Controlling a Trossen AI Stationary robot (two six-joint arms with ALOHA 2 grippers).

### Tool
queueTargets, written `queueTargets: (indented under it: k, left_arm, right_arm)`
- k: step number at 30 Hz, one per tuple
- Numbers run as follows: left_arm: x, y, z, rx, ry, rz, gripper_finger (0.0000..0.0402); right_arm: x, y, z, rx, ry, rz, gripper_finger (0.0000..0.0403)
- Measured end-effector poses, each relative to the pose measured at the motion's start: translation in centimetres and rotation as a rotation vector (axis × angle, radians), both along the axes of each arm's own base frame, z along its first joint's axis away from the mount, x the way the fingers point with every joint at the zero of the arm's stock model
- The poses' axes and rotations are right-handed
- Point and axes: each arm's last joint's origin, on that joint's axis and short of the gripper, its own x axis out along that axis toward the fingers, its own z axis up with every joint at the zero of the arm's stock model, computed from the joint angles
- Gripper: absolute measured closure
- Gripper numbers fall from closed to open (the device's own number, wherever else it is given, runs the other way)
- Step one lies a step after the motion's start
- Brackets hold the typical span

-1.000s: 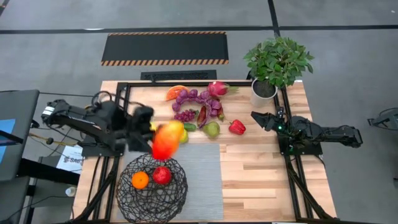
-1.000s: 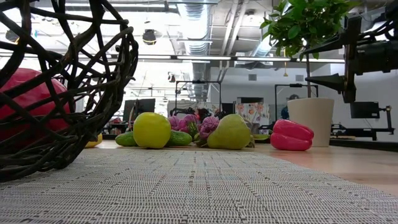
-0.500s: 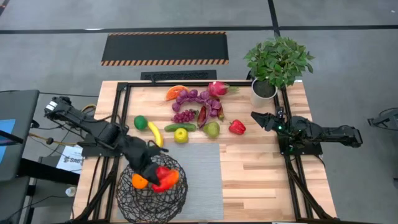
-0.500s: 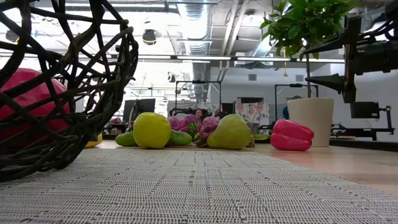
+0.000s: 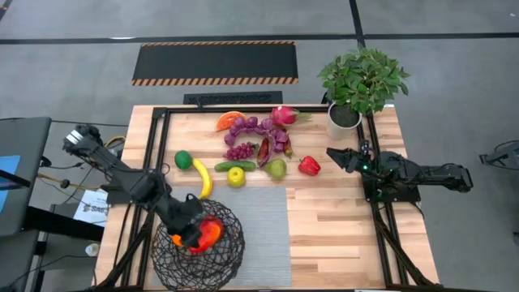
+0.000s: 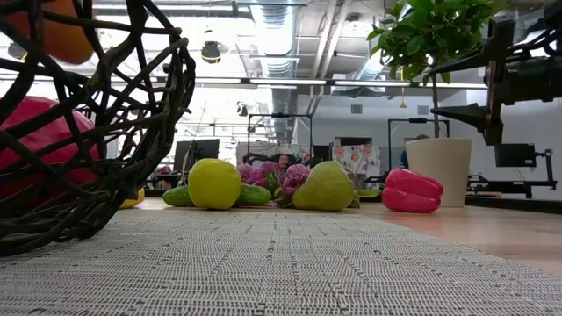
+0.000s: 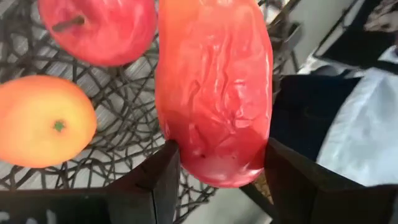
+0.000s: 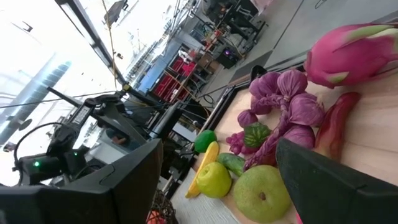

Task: Build produce basket
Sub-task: Put the mango into the black wire basket

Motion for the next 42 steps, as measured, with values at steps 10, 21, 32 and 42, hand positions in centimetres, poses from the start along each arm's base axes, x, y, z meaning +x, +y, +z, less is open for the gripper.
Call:
queueTargets:
  k: [10,21,32,42]
  left_arm:
    - [1.1,-1.4,-2.2,0.047,0.112,0.072,0.0225]
    - [0.9,-1.3,-2.6,0.072,0.162,0.153,0.0225]
    - [1.0,-1.4,-2.5,0.055,0.171,0.191,0.0225]
    - [1.0,-1.1,-2.6,0.098,0.148,0.198,0.0225]
  right_arm:
    - [0.0,0.0,0.0,-0.017,0.008,0.000,0.0069]
    - [0.0,0.0,0.0,-0.017,0.008,0.003,0.0069]
    - [0.0,0.0,0.0,-0.017,0.008,0.004,0.0069]
    - [0.0,0.0,0.0,-0.017,0.008,0.004,0.0069]
